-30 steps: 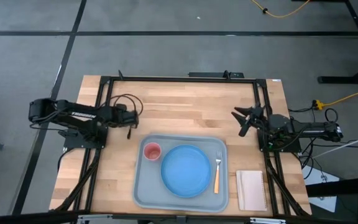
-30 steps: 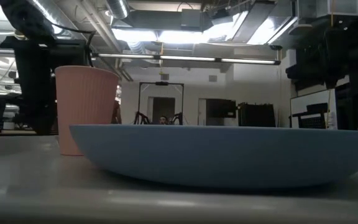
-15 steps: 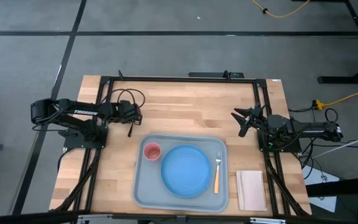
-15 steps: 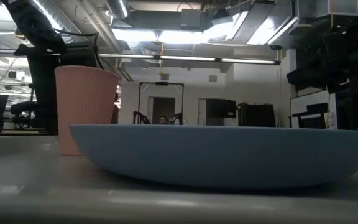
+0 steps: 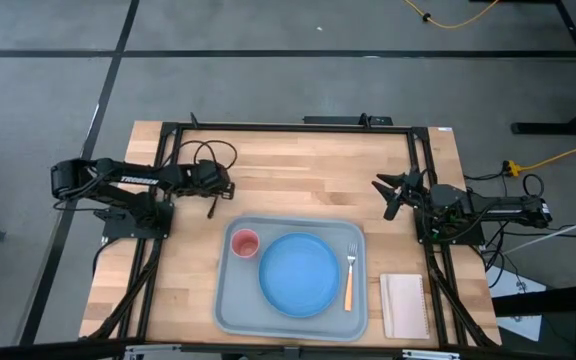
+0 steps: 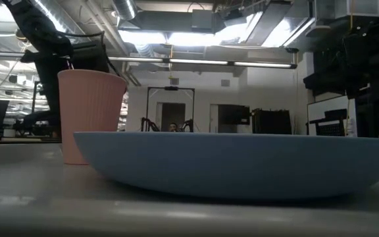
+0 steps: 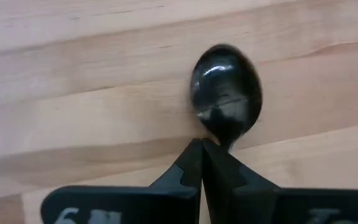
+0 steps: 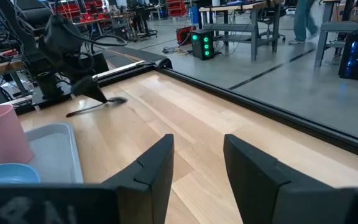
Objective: Pick and place plate/cup/fork/spoon on tray
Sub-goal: Put the black spoon on the gray tray on the left of the blue plate
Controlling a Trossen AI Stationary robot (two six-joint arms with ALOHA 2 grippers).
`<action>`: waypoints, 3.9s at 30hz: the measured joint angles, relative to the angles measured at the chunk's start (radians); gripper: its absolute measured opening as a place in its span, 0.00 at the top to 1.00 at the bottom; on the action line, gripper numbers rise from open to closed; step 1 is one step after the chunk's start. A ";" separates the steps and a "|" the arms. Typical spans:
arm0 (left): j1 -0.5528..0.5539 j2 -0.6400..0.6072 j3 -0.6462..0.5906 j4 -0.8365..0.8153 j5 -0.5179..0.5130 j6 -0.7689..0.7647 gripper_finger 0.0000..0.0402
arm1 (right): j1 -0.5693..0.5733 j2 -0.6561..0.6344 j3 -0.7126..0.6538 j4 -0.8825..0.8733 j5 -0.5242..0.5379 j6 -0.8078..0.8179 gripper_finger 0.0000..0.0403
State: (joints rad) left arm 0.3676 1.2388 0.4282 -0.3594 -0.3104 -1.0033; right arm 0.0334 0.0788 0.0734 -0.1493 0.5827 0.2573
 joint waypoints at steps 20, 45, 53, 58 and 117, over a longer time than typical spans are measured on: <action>0.001 -0.006 0.000 0.092 0.013 0.122 1.00 | 0.000 0.000 0.000 0.000 0.000 -0.002 0.64; 0.270 -0.421 -0.129 0.050 0.258 0.302 1.00 | 0.000 0.000 0.000 0.002 0.027 0.002 0.64; 0.222 -0.392 -0.212 0.132 0.284 0.184 1.00 | 0.000 0.000 0.000 0.002 0.028 -0.001 0.64; 0.159 -0.333 -0.213 0.153 0.256 0.141 1.00 | 0.000 0.000 0.000 0.002 0.029 -0.015 0.64; 0.156 -0.077 -0.111 0.559 0.824 0.280 0.92 | 0.000 0.000 0.000 -0.001 0.022 -0.117 0.64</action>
State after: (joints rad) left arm 0.5231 1.1622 0.3176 0.1998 0.5140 -0.7234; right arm 0.0330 0.0788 0.0734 -0.1505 0.6043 0.1405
